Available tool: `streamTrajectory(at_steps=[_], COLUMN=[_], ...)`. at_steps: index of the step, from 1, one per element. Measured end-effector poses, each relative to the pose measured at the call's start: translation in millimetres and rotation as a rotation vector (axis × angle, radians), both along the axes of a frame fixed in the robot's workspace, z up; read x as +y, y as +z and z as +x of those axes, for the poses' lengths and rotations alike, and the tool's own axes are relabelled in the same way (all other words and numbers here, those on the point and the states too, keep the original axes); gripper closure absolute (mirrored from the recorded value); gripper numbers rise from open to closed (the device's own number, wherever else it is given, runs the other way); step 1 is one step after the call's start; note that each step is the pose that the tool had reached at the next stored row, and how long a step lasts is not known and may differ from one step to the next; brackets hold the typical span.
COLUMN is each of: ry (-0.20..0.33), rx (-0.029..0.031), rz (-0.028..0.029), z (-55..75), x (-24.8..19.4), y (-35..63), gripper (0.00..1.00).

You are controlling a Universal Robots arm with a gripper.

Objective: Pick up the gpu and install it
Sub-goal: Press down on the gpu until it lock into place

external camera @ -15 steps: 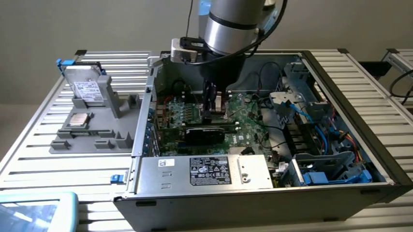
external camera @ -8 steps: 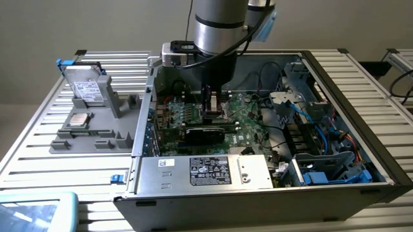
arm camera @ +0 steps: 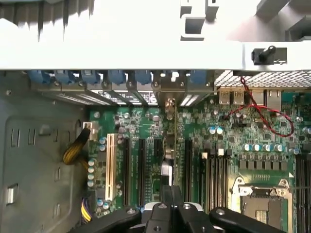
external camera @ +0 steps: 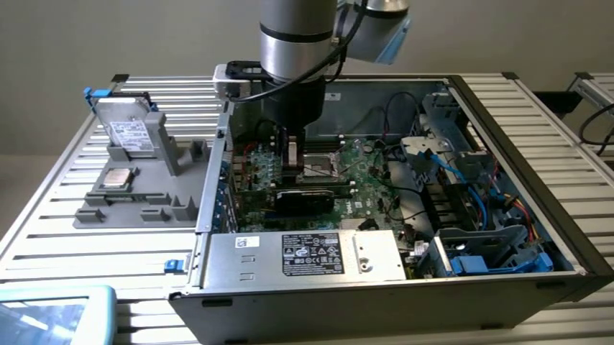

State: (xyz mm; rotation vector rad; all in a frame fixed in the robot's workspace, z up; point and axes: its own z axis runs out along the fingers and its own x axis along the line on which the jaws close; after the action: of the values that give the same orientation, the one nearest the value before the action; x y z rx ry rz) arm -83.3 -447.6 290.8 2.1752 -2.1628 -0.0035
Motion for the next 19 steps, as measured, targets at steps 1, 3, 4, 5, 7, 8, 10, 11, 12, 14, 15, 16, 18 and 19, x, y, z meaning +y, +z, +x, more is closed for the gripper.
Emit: streamTrajectory(at_steps=[1, 3, 4, 5, 7, 8, 10, 11, 12, 14, 15, 16, 18, 19], ry=[0.000, 0.000, -0.001, 0.000, 0.000, 0.000, -0.001, 0.000, 0.000, 0.000, -0.001, 0.000, 0.000, 0.000], rx=[-0.0002, -0.0017, -0.0028, -0.0052, -0.0133, -0.0183, -0.0324, -0.0397, -0.0459, -0.0484, -0.0491, -0.0499, -0.0515, -0.0529], rz=[0.0001, -0.0001, -0.0001, -0.0003, -0.0020, -0.0030, -0.0051, -0.0067, -0.0084, -0.0097, -0.0100, -0.0103, -0.0111, -0.0114], z=[-2.7, -7.8, -10.2, -12.7, -17.1, -19.0, -21.1, -22.0, -23.0, -24.3, -24.4, -24.3, -24.7, -25.3], x=[0.7, 2.6, 3.7, 3.9, 4.0, 4.0, 4.0, 4.0, 4.0, 4.2, 4.4, 4.7, 4.9, 4.9], y=[-0.9, -2.9, -3.9, -4.5, -6.0, -6.7, -7.9, -8.4, -9.0, -11.6, -13.0, -14.1, -14.9, -15.1], gripper=[0.89, 0.89, 0.89, 0.89, 0.89, 0.89, 0.89, 0.89, 0.89, 0.89, 0.89, 0.89, 0.89, 0.89])
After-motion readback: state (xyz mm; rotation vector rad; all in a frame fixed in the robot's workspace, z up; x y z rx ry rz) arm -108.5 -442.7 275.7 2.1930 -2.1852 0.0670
